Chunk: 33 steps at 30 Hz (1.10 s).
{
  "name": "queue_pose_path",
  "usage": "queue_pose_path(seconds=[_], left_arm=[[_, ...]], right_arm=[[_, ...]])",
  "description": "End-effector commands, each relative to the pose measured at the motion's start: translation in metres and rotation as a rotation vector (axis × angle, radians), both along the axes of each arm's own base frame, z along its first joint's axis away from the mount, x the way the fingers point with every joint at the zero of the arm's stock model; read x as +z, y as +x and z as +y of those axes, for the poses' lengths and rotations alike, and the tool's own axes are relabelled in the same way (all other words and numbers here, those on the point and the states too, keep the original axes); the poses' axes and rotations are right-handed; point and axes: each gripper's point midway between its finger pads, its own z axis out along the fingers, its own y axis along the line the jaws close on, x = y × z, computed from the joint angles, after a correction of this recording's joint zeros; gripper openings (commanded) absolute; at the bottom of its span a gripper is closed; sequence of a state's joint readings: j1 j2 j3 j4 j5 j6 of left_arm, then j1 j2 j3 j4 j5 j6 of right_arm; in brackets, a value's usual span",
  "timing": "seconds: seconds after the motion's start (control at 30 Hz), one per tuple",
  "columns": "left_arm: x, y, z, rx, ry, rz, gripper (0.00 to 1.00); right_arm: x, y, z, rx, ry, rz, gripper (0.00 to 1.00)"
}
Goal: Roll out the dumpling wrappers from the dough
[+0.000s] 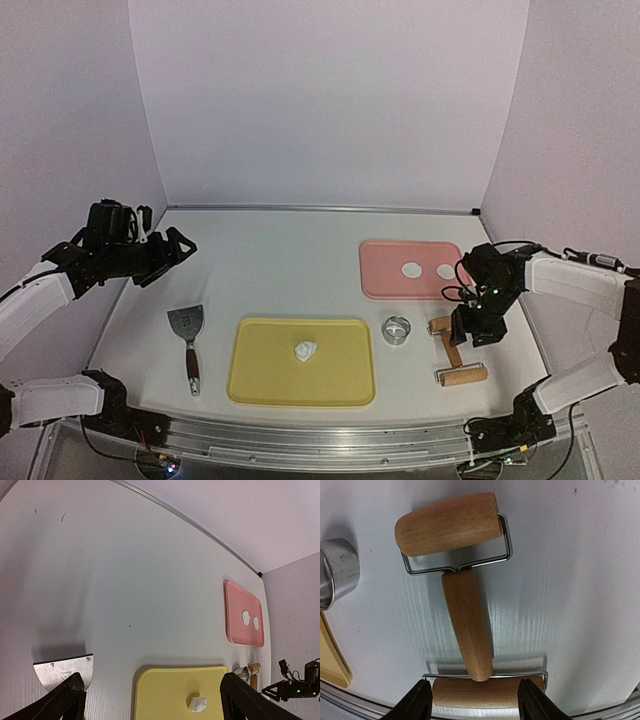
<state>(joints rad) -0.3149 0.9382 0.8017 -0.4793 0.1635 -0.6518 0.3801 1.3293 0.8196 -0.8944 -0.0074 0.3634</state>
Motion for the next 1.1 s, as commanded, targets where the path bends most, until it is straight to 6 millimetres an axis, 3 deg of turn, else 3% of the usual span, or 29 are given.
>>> queue_pose_path(seconds=[0.0,0.07,0.4,0.73,0.83,0.93,1.0,1.07], left_arm=[[0.015,0.01,-0.01,-0.015,-0.043,-0.046,0.94],[0.014,0.011,-0.012,-0.02,-0.049,-0.041,0.94],[0.011,0.012,-0.035,-0.06,-0.08,-0.03,0.93],[0.008,0.02,-0.088,-0.137,-0.082,-0.017,0.94],[0.01,0.021,-0.109,-0.178,-0.084,-0.006,0.94],[0.01,0.019,-0.126,-0.21,-0.087,0.022,0.94],[0.014,0.017,-0.141,-0.242,-0.109,0.043,0.94],[0.026,0.013,-0.164,-0.304,-0.157,0.07,0.94]], right_arm=[[-0.01,0.005,0.006,0.024,-0.011,0.006,0.59],[-0.017,0.005,0.008,0.028,-0.014,0.014,0.52],[-0.041,0.018,0.001,0.029,-0.092,0.006,0.39],[-0.059,0.022,0.0,0.03,-0.106,-0.007,0.32],[-0.061,0.024,0.0,0.034,-0.114,-0.015,0.17],[-0.053,0.03,0.003,0.046,-0.099,-0.046,0.0],[-0.039,0.036,0.011,0.066,-0.06,-0.083,0.0],[-0.01,0.044,0.028,0.117,0.027,-0.132,0.0]])
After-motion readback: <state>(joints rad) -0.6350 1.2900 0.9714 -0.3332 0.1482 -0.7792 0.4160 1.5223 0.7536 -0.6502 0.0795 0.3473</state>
